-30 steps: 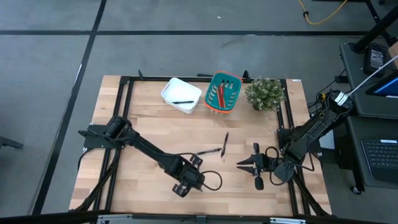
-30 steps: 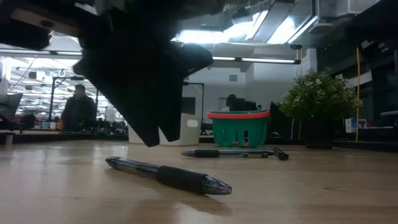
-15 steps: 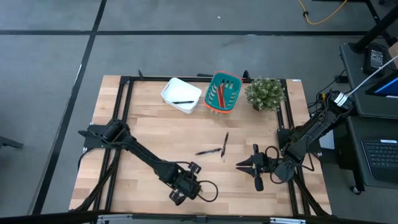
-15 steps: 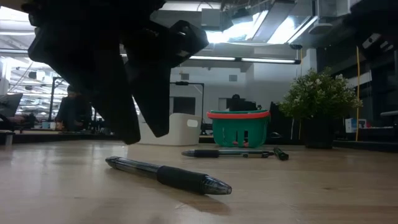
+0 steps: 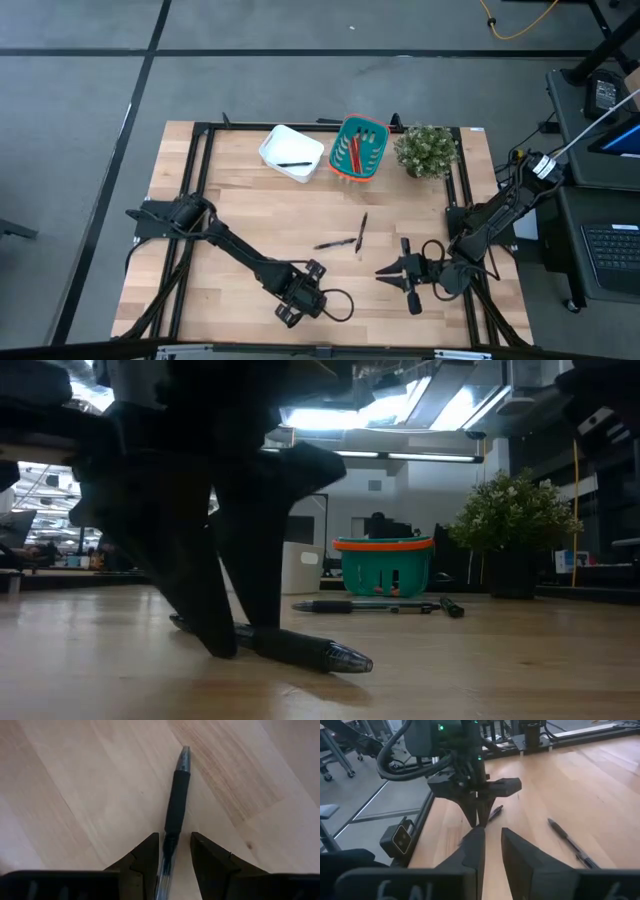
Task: Sort pens & pencils
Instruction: Put the black pen into the white bin
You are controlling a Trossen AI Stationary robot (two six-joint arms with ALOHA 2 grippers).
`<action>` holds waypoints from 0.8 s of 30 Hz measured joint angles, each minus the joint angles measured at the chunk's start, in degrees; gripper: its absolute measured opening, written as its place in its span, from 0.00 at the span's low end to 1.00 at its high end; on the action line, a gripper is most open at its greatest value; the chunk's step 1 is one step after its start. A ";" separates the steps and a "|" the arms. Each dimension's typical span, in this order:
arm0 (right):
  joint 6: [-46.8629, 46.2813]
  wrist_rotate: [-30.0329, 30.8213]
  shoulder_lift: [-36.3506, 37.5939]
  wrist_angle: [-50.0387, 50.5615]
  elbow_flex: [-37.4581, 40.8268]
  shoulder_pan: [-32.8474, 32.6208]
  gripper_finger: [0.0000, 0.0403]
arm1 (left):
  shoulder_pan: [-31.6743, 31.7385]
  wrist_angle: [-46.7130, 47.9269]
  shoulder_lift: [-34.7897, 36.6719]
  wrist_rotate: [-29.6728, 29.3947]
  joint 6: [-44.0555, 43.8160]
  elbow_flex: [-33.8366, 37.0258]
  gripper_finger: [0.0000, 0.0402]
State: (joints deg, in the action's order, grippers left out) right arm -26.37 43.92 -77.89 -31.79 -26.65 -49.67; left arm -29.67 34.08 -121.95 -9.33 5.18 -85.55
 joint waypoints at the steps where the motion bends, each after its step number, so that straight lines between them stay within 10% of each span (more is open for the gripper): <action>1: 0.04 -0.06 -0.02 0.00 0.00 0.02 0.16 | 0.23 0.24 -0.09 0.15 0.00 -0.09 0.27; 24: 2.86 -0.02 0.00 -0.11 0.00 0.07 0.16 | 4.75 2.32 -2.24 8.94 -3.47 -0.16 0.26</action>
State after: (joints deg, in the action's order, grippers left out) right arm -23.51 43.90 -77.89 -31.90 -26.65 -49.60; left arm -24.91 36.40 -124.19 -0.40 1.72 -85.71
